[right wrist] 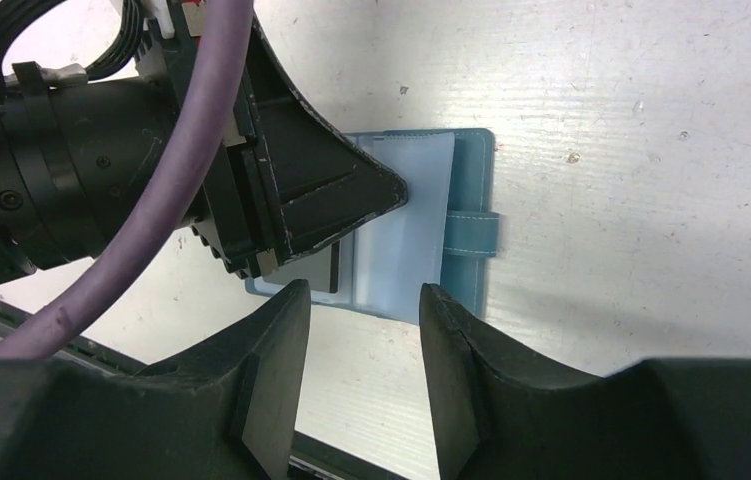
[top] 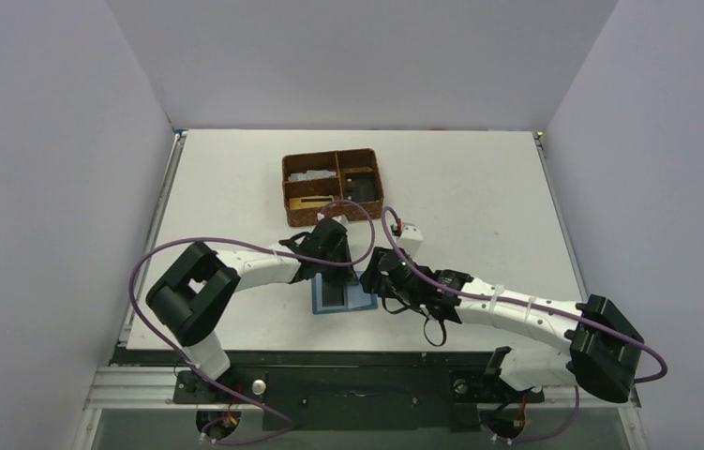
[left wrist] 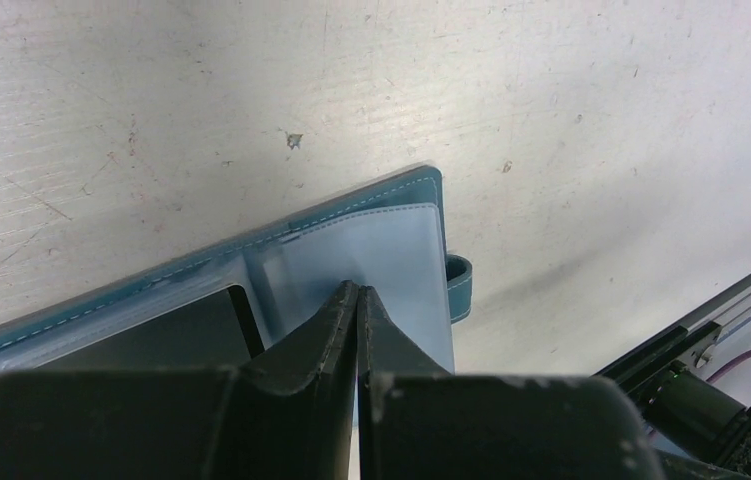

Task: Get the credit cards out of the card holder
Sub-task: Remove the credit card from the card holder.

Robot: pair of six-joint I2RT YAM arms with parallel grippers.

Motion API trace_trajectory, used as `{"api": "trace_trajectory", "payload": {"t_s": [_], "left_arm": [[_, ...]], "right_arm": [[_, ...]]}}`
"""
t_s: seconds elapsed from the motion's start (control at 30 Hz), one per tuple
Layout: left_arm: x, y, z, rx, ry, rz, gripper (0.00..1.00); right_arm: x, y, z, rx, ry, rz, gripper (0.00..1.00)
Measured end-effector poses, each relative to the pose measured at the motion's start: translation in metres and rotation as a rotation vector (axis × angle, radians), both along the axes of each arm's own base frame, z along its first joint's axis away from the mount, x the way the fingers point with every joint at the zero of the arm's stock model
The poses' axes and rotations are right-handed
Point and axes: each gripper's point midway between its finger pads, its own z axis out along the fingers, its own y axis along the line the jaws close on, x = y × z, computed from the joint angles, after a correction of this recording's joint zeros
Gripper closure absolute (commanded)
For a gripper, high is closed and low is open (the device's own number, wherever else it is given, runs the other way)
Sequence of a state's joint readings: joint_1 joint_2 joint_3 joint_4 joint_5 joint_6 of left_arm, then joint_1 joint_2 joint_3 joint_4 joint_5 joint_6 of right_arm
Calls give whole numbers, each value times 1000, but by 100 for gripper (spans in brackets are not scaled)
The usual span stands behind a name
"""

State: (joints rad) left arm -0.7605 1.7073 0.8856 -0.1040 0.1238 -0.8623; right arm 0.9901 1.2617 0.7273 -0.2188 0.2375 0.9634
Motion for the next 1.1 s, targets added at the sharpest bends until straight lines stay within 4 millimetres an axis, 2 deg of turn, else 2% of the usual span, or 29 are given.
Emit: {"api": "trace_trajectory", "payload": {"t_s": [0.17, 0.37, 0.5, 0.63, 0.77, 0.93, 1.1], "left_arm": [[2, 3, 4, 10, -11, 7, 100], [10, 14, 26, -1, -50, 41, 100], [21, 31, 43, -16, -88, 86, 100], [24, 55, 50, -10, -105, 128, 100], [19, 76, 48, 10, -102, 147, 100], [6, 85, 40, 28, -86, 136, 100], [-6, 92, 28, 51, -57, 124, 100]], "right_arm": [[-2, 3, 0, 11, 11, 12, 59], [-5, 15, -8, 26, 41, 44, 60], [-5, 24, -15, 26, 71, 65, 60], [-3, 36, -16, 35, 88, 84, 61], [0, 50, -17, 53, 100, 104, 62], [2, 64, -31, 72, 136, 131, 63], [6, 68, -41, 95, 169, 139, 64]]}}
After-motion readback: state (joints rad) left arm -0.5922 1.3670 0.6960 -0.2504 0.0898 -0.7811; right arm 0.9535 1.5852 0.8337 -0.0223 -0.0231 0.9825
